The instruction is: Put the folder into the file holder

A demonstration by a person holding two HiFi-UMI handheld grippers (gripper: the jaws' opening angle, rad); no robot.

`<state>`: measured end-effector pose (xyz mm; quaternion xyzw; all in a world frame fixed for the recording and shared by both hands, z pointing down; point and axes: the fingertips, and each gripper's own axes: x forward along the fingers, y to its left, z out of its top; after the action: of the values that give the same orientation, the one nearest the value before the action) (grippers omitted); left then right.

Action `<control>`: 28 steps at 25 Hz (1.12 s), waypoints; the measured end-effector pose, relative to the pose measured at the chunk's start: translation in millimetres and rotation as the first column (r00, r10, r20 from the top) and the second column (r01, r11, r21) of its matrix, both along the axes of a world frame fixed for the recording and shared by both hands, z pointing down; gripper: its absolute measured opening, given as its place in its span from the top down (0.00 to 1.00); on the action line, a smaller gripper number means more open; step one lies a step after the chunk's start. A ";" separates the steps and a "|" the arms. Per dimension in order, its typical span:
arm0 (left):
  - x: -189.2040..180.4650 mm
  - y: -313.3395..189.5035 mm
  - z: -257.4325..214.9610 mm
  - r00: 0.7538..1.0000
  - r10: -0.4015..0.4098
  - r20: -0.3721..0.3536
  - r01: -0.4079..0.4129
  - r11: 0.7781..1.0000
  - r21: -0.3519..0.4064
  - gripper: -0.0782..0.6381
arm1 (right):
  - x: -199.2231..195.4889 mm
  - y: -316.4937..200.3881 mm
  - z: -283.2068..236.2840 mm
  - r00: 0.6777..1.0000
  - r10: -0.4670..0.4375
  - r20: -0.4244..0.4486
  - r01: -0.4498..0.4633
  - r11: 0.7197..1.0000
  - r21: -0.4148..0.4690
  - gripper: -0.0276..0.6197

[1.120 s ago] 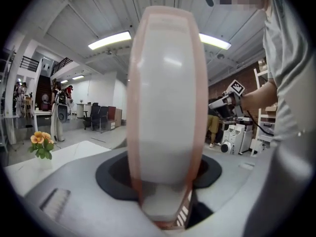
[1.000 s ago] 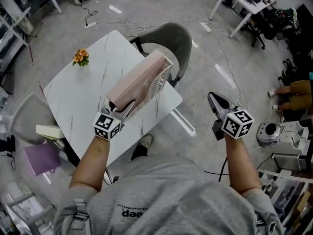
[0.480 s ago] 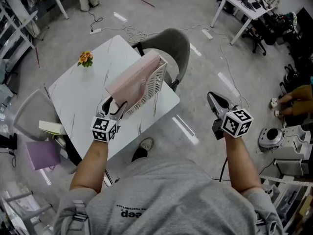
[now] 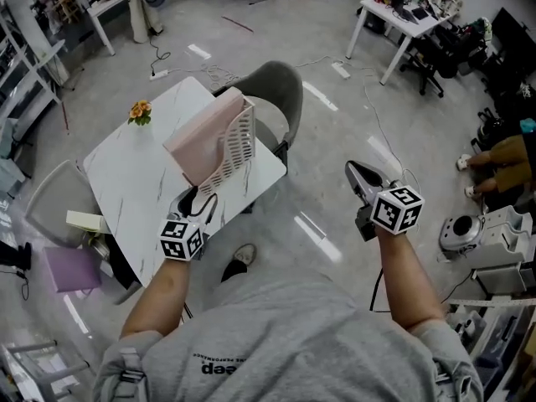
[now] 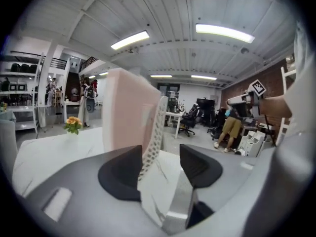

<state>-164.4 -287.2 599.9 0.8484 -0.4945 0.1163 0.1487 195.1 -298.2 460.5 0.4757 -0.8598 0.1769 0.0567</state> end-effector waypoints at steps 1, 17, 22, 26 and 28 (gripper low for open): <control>17.0 3.9 -3.0 0.999 0.032 -0.014 -0.032 0.999 0.001 0.50 | 8.4 6.6 -2.4 1.000 0.012 0.001 -0.012 1.000 0.006 0.95; 292.2 -1.7 -106.2 0.795 0.582 -0.168 -0.570 0.813 0.120 0.64 | 175.4 131.8 -22.7 0.909 0.417 0.013 -0.417 0.907 0.048 0.95; 355.2 3.0 -124.9 0.675 0.711 -0.197 -0.699 0.702 0.139 0.68 | 207.8 169.8 -28.4 0.836 0.549 0.003 -0.548 0.834 0.063 0.95; 392.5 5.2 -139.2 0.575 0.778 -0.253 -0.770 0.620 0.155 0.73 | 224.9 198.3 -30.9 0.769 0.639 0.000 -0.638 0.767 0.072 0.95; 409.4 9.5 -145.4 0.526 0.807 -0.268 -0.800 0.577 0.167 0.75 | 231.1 212.9 -31.2 0.736 0.676 -0.002 -0.674 0.734 0.076 0.95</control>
<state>244.9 -277.7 454.5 0.9887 -0.0196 0.0289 0.1454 426.3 -85.3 429.2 0.7594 -0.6333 0.1483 -0.0153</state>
